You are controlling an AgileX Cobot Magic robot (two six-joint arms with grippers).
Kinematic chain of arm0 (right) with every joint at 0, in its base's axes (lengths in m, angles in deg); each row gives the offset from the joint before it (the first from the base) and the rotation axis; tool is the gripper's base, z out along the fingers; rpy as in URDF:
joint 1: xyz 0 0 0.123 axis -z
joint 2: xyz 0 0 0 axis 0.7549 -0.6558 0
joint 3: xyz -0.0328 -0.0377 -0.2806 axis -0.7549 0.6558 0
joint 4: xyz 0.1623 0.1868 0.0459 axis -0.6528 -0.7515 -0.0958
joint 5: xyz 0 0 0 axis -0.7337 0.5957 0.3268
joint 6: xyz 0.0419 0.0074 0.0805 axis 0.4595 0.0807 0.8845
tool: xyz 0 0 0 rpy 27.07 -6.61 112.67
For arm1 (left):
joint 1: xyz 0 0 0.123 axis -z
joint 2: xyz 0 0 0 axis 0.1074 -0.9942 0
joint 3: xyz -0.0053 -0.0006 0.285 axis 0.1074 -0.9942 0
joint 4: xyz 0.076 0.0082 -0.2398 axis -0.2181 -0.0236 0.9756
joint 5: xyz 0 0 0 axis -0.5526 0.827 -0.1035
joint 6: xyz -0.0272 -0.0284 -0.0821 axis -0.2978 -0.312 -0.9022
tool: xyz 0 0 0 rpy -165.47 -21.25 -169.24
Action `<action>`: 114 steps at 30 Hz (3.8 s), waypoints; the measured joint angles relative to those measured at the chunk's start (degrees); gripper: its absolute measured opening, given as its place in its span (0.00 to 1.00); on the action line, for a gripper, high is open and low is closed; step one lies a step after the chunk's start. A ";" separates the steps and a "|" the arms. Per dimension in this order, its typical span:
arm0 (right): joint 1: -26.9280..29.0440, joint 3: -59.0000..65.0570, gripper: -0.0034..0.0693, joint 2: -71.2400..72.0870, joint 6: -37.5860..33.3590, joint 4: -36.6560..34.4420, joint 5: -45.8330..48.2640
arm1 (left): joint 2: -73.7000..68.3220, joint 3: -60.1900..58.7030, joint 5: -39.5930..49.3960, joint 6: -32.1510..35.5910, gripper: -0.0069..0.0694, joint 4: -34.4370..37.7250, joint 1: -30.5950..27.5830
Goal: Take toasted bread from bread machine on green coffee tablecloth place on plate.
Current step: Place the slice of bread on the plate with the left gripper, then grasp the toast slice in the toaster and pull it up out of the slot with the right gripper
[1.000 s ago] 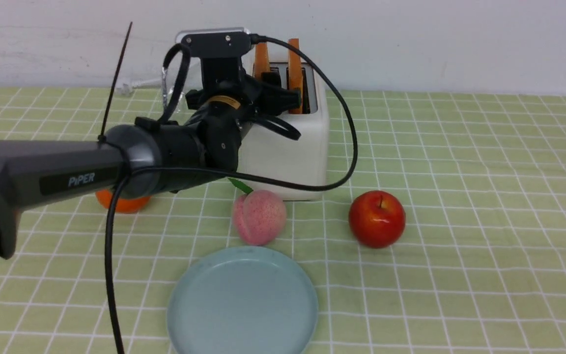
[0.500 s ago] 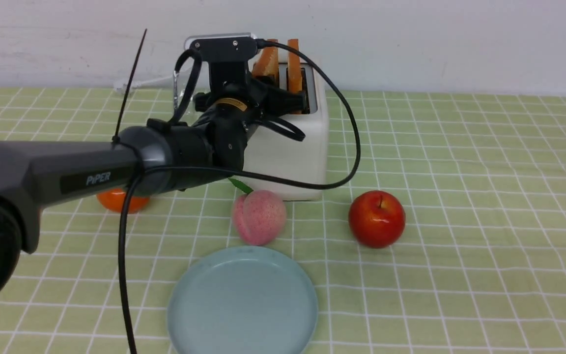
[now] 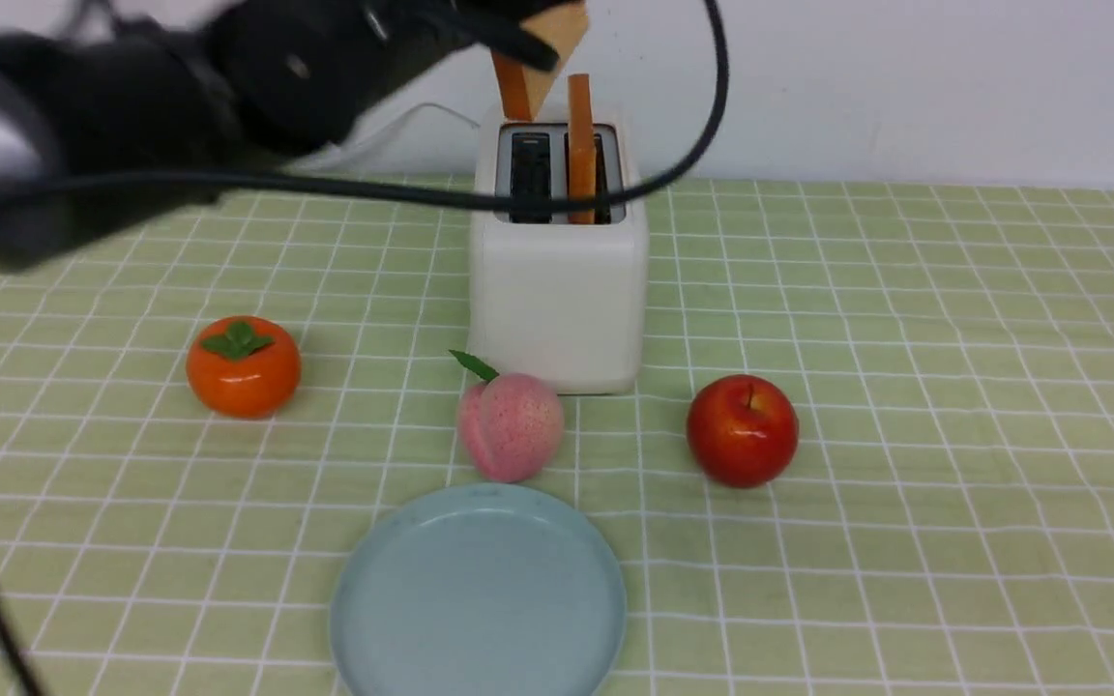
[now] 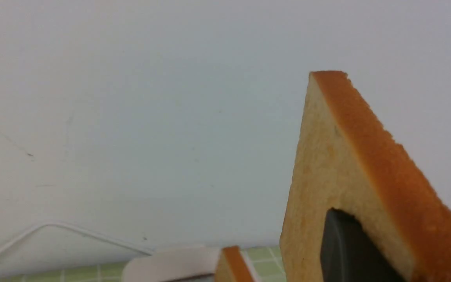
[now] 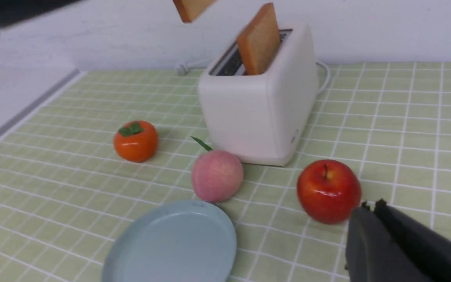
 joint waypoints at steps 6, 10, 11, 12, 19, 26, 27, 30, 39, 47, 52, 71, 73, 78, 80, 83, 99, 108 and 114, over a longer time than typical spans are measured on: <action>0.00 -3.37 0.07 0.00 0.00 -0.45 8.92 | 15.55 -2.31 27.46 0.00 0.22 -0.89 0.00; 0.00 -3.57 0.07 0.00 0.00 -0.03 14.56 | 24.20 -11.40 37.69 -0.83 0.22 -1.10 0.00; 0.00 -3.57 0.07 0.00 0.00 0.04 15.62 | 25.83 -14.09 39.60 -1.22 0.22 -1.15 0.00; 0.00 -3.57 0.07 0.00 0.00 0.10 16.36 | 26.82 -17.56 41.45 -1.85 0.22 -1.07 0.00; 0.00 -3.57 0.06 0.00 -0.28 0.51 18.56 | 19.96 -35.98 34.02 -4.13 0.22 3.59 0.00; 0.00 -0.68 0.05 2.93 0.50 5.30 21.01 | 11.51 -36.01 26.28 -4.13 0.22 7.92 0.00; 0.00 0.55 0.05 4.02 1.83 6.30 21.74 | 9.94 -35.52 25.52 -4.13 0.22 8.77 0.00; 0.00 3.18 0.05 5.27 4.36 7.69 22.70 | 7.31 -34.23 24.95 -4.13 0.22 10.37 0.00; 0.00 4.61 0.05 5.40 7.28 7.30 21.23 | 5.32 -31.80 29.20 -4.17 0.22 17.08 0.00; 0.00 4.61 0.05 5.40 7.33 6.13 20.59 | 4.51 -31.63 30.98 -1.51 0.22 16.91 0.00; 0.00 4.61 0.05 5.40 7.33 5.93 20.59 | 1.92 -31.45 29.17 -0.44 0.25 16.96 -0.05; 0.00 4.61 0.05 5.40 7.33 3.57 21.31 | 9.42 -31.50 35.83 -23.32 0.83 -20.09 -0.05; 0.00 4.61 0.05 5.40 7.33 3.24 21.31 | 11.01 -31.50 37.29 -27.34 0.83 -23.76 -0.05; 0.00 3.86 0.05 3.75 7.33 2.82 21.32 | 20.28 -31.50 44.52 -41.53 0.78 -36.10 -0.05; 0.00 2.27 0.05 1.07 7.33 2.47 21.99 | 25.40 -31.50 46.03 -44.45 0.66 -39.57 -0.05; 0.00 -1.90 0.05 -5.25 6.49 1.29 23.05 | 34.33 -31.50 47.46 -45.92 0.39 -43.21 -0.05; -12.02 -30.56 0.05 -43.62 3.27 0.63 17.72 | 84.14 -62.46 37.19 -46.14 0.07 -43.21 -0.05; -25.24 -54.59 0.18 -65.66 9.74 20.89 2.57 | 87.12 -66.43 27.74 -46.14 0.07 -48.14 -0.05; -25.44 -63.78 0.55 -77.47 15.32 25.72 -6.85 | 87.12 -66.43 28.48 -46.14 0.07 -48.37 -0.05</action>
